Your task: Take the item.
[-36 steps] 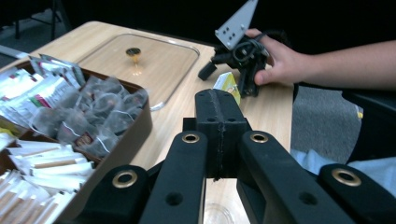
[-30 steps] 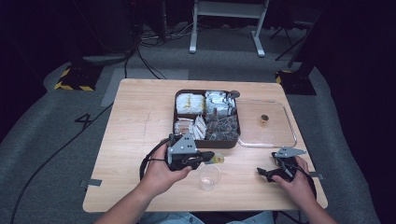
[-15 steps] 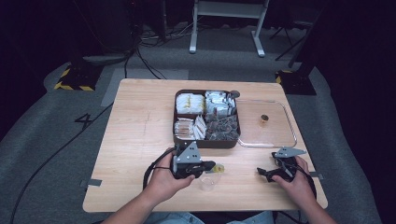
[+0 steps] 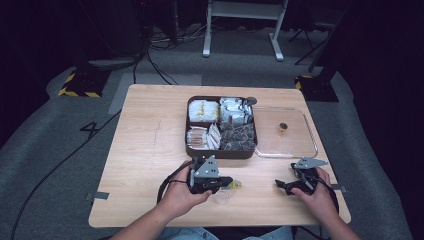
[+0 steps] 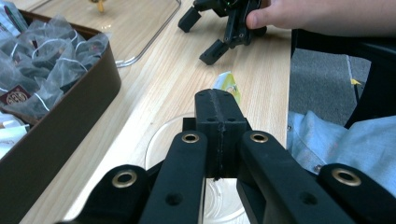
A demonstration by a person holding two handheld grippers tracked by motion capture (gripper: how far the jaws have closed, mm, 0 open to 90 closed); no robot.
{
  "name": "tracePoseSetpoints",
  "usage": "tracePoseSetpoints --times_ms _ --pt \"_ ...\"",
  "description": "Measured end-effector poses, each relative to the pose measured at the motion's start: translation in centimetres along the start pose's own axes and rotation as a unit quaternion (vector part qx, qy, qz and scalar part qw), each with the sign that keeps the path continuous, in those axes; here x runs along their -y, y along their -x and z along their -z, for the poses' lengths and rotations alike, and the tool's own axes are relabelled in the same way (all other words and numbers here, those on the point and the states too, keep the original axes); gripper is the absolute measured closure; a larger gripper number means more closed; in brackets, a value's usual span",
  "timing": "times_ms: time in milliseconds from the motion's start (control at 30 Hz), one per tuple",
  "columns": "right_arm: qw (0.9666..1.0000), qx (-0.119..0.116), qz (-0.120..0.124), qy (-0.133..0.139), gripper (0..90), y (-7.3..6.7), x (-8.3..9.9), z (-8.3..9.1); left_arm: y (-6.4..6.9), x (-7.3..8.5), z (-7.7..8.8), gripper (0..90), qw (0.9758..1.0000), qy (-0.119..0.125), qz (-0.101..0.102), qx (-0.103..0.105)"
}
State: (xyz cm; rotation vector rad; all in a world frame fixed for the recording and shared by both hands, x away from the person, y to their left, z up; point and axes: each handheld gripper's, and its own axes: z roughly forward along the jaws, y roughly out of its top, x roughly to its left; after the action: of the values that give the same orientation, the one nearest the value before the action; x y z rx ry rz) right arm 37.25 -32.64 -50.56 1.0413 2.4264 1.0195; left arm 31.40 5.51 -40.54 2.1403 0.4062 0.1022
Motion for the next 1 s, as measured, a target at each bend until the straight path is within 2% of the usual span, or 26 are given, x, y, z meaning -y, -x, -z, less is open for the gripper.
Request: tracePoseSetpoints --times_ms 67,100,300,367,433,467,500,600,633,733,767,800,933,1000 --pt "1.0000 0.000 0.000 0.000 1.7 0.0 0.0 0.0 0.0 0.0 0.0 89.2 1.0000 0.002 0.004 0.004" --pt "1.0000 0.000 0.000 0.000 1.7 0.0 0.0 0.0 0.0 0.0 0.0 82.5 1.0000 -0.002 0.005 0.008" --pt "1.0000 0.000 0.000 0.000 1.7 0.0 0.0 0.0 0.0 0.0 0.2 69.5 1.0000 -0.003 0.008 0.005" --pt "1.0000 0.000 0.000 0.000 1.7 0.0 0.0 0.0 0.0 0.0 0.2 67.1 1.0000 0.000 0.008 -0.001" --pt "1.0000 0.000 0.000 0.000 1.7 0.0 0.0 0.0 -0.2 0.0 0.3 55.2 0.9998 0.005 0.010 -0.016" --pt "1.0000 0.000 0.000 0.000 1.7 0.0 0.0 0.0 -0.3 0.0 0.4 55.2 0.9996 0.007 0.009 -0.025" --pt "1.0000 0.000 0.000 0.000 1.7 0.0 0.0 0.0 -0.7 -0.2 0.5 50.6 0.9993 0.006 0.007 -0.037" --pt "1.0000 0.000 0.000 0.000 1.7 0.0 0.0 0.0 -0.9 -0.3 0.8 42.5 0.9989 0.009 0.012 -0.045" --pt "1.0000 0.000 0.000 0.000 1.7 0.0 0.0 0.0 -1.0 -0.4 0.9 42.5 0.9985 0.011 0.011 -0.053" --pt "1.0000 0.000 0.001 0.000 1.7 0.0 0.0 0.0 -1.5 -0.4 1.9 39.1 0.9959 0.010 0.010 -0.090" --pt "1.0000 0.000 0.001 0.000 1.7 0.0 0.0 0.0 -1.7 -0.3 2.6 36.8 0.9939 0.010 0.019 -0.108" --pt "1.0000 0.000 0.001 0.000 1.7 0.0 0.0 0.0 -1.7 -0.3 2.6 36.2 0.9939 0.010 0.019 -0.108" --pt "1.0000 0.000 0.001 0.000 1.7 0.0 0.0 0.0 -2.1 0.3 4.2 34.5 0.9890 0.001 0.034 -0.144" --pt "1.0000 0.000 0.001 0.000 1.7 0.0 0.0 0.0 -2.3 0.8 5.0 34.1 0.9871 -0.002 0.042 -0.154"
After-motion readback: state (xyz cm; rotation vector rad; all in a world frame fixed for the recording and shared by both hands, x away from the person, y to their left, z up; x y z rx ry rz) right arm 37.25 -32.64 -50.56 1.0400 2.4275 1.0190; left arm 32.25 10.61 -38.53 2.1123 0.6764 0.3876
